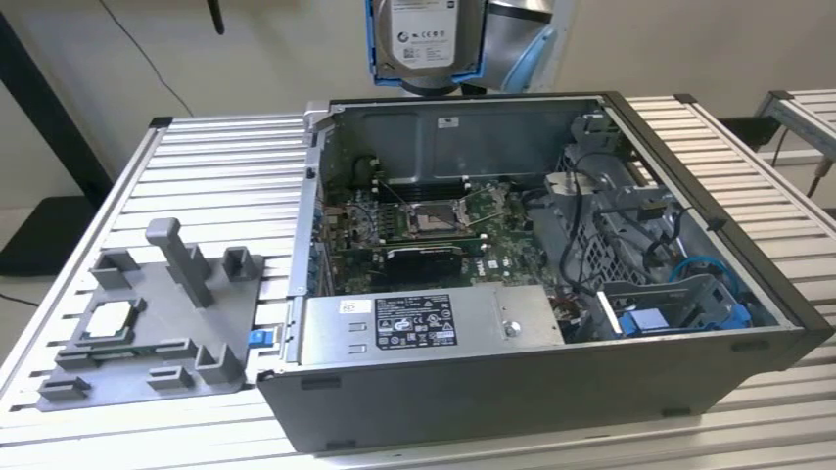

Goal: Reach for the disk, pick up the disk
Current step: 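Pick up the disk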

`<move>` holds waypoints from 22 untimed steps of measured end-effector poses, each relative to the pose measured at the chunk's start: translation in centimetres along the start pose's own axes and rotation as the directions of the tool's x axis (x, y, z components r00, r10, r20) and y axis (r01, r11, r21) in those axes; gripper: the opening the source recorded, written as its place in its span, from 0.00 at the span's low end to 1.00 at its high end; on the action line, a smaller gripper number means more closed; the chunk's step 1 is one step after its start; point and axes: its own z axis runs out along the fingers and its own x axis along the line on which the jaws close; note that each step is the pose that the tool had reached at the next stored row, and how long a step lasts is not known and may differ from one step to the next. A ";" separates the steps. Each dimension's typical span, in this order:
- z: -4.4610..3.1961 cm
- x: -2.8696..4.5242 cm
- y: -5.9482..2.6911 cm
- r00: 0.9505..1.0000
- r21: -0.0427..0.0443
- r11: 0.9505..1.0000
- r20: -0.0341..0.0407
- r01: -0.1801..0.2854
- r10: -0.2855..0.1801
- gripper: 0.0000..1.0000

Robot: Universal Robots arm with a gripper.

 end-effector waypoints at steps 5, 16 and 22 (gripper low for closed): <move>-0.01 0.05 -1.19 1.000 0.000 1.000 0.000 0.000 0.000 0.00; -0.04 0.19 -5.00 1.000 0.000 1.000 0.000 0.000 0.000 0.00; -0.05 0.29 -7.61 1.000 0.000 1.000 0.000 0.000 0.000 0.00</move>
